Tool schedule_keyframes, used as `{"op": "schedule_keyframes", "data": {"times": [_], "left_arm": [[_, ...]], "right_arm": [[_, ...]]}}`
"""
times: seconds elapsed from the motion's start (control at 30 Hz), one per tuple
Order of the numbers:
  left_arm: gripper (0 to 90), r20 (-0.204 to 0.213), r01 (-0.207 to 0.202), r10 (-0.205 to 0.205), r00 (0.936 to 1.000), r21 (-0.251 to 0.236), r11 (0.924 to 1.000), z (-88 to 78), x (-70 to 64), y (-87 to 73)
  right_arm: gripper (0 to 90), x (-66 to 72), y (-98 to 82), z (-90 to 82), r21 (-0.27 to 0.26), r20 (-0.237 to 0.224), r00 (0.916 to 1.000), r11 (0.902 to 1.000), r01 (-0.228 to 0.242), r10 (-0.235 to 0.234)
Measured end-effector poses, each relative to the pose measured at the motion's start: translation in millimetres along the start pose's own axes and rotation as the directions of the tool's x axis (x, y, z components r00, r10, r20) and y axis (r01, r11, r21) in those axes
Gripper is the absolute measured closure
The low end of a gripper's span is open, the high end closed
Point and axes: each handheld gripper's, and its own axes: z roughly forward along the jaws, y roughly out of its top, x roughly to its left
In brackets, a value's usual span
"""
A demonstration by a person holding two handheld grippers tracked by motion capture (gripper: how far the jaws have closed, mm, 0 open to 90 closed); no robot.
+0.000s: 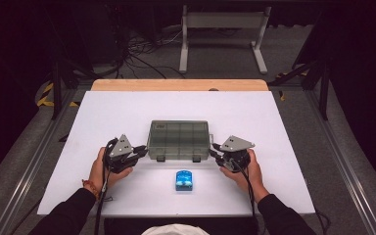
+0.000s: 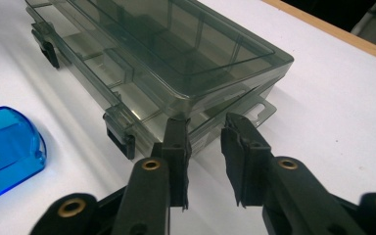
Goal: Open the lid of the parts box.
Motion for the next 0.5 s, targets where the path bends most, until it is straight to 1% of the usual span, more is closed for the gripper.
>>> {"op": "schedule_keyframes", "data": {"times": [0.03, 0.07, 0.1, 0.13, 0.17, 0.23, 0.27, 0.3, 0.33, 0.37, 0.4, 0.43, 0.47, 0.5], "left_arm": [[73.8, -0.013, -0.002, 0.002, 0.9999, -0.003, 1.0, -0.1, -0.5, 0.3], [70.0, -0.021, 0.004, -0.005, 0.9998, -0.011, 0.9999, 0.1, -0.3, 0.8], [68.7, -0.024, 0.004, -0.004, 0.9997, -0.012, 0.9999, 0.3, -0.7, 1.0], [66.7, -0.041, -0.004, 0.003, 0.9992, -0.015, 0.9999, 0.8, -1.4, 1.8], [66.0, -0.047, -0.011, 0.01, 0.9989, -0.014, 0.9998, 1.3, -1.7, 2.9], [64.9, -0.05, -0.01, 0.009, 0.9987, -0.016, 0.9998, 2.1, -2.8, 4.1], [64.5, -0.065, -0.025, 0.024, 0.9976, -0.018, 0.9995, 2.7, -3.3, 5.9], [64.5, -0.076, -0.029, 0.027, 0.9967, -0.023, 0.9993, 3.2, -3.8, 7.7], [61.4, -0.081, -0.026, 0.024, 0.9965, -0.029, 0.9992, 3.6, -3.9, 9.4], [60.8, -0.094, -0.035, 0.032, 0.995, -0.029, 0.999, 4.0, -3.5, 11.1], [59.3, -0.136, -0.057, 0.053, 0.9893, -0.023, 0.9981, 4.7, -4.3, 13.5], [57.3, -0.136, -0.057, 0.053, 0.9893, -0.023, 0.9981, 4.7, -4.3, 13.5], [56.8, -0.162, -0.06, 0.054, 0.9853, -0.033, 0.9977, 4.4, -3.0, 15.1], [56.9, -0.162, -0.061, 0.054, 0.9854, -0.037, 0.9975, 4.3, -1.3, 16.7]], "right_arm": [[70.3, 0.1, 0.5, 0.2, -0.002, 0.008, 0.9999, 1.0, 0.007, -0.007], [70.2, 1.1, 1.6, 0.3, -0.007, 0.015, 0.9996, 0.9997, 0.025, -0.025], [70.2, 2.0, 2.2, 0.3, -0.008, 0.016, 0.9993, 0.9994, 0.033, -0.033], [70.2, 2.6, 2.7, 0.3, -0.009, 0.017, 0.999, 0.9991, 0.041, -0.041], [70.2, 3.5, 3.8, 0.1, -0.013, 0.023, 0.9982, 0.9984, 0.055, -0.055], [70.0, 4.7, 6.1, -0.3, -0.023, 0.03, 0.9974, 0.9975, 0.066, -0.066], [70.1, 5.2, 7.5, -0.6, -0.026, 0.035, 0.9969, 0.9971, 0.072, -0.071], [70.1, 5.2, 7.5, -0.6, -0.026, 0.035, 0.9969, 0.9971, 0.072, -0.071], [70.3, 5.8, 10.2, -1.2, -0.037, 0.041, 0.9961, 0.9961, 0.08, -0.078], [70.3, 5.8, 11.6, -1.5, -0.04, 0.048, 0.9954, 0.9956, 0.085, -0.083], [70.5, 5.9, 13.2, -1.8, -0.038, 0.05, 0.9949, 0.9953, 0.089, -0.087], [70.8, 5.4, 14.6, -1.9, -0.035, 0.057, 0.9946, 0.9955, 0.088, -0.086], [71.4, 4.9, 16.0, -2.2, -0.038, 0.059, 0.9952, 0.996, 0.081, -0.079], [71.7, 4.2, 17.3, -2.7, -0.042, 0.065, 0.9948, 0.9958, 0.081, -0.078]]}}
